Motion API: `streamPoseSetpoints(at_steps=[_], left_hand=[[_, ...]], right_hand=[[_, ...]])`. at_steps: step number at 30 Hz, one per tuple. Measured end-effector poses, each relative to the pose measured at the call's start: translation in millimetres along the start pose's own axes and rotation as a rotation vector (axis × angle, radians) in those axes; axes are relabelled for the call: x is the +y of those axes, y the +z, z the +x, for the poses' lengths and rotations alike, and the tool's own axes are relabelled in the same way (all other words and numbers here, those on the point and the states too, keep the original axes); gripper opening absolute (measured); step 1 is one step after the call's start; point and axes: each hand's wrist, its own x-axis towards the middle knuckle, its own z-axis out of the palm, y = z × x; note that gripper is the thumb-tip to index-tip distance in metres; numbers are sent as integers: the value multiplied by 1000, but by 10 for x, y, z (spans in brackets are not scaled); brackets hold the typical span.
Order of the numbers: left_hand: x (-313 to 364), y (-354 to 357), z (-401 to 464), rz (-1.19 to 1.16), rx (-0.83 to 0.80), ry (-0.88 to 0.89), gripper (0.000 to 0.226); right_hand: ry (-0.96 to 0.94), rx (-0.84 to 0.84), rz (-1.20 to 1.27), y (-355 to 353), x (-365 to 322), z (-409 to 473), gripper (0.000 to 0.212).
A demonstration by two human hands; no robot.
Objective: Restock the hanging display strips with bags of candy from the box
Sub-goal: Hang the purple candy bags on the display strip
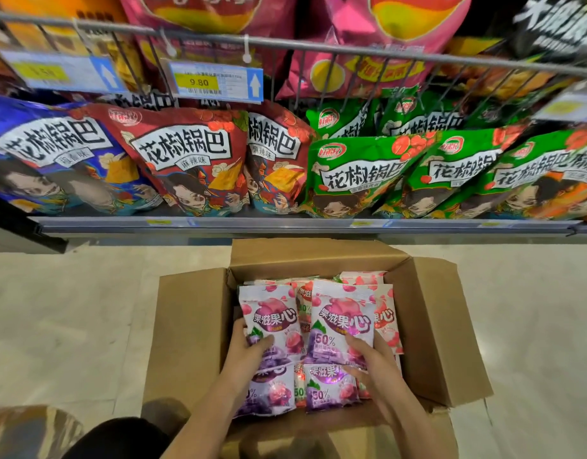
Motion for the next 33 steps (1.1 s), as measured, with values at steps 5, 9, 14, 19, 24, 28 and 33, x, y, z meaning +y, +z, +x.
streamPoseSetpoints(at_steps=[5,9,14,19,24,28,33], left_hand=[[429,-35,-473,-96,-74,40,48],[907,-17,-1003,-142,-113,94,53],[1577,-27,-1791,-242,-148,148,70],[2349,-90,-2719,-360,-168,167,71],[3216,-194,-3844,-406,-188,288,64],[3845,-311,-4646,-461,-125,379,87],[4429,-501,-5457,-503,-61,454,83]], right_hand=[[-87,-17,64,73,-377,-520,55],[-183,2,89,162,-889,-1198,31],[-239,5,136,243,-1532,-2090,60],[-322,-1,139,331,-2234,-3090,61],[-427,-42,174,449,-3015,-4282,45],[-517,-92,194,588,-3569,-5152,61],[-591,-161,202,707,-4119,-5969,30]])
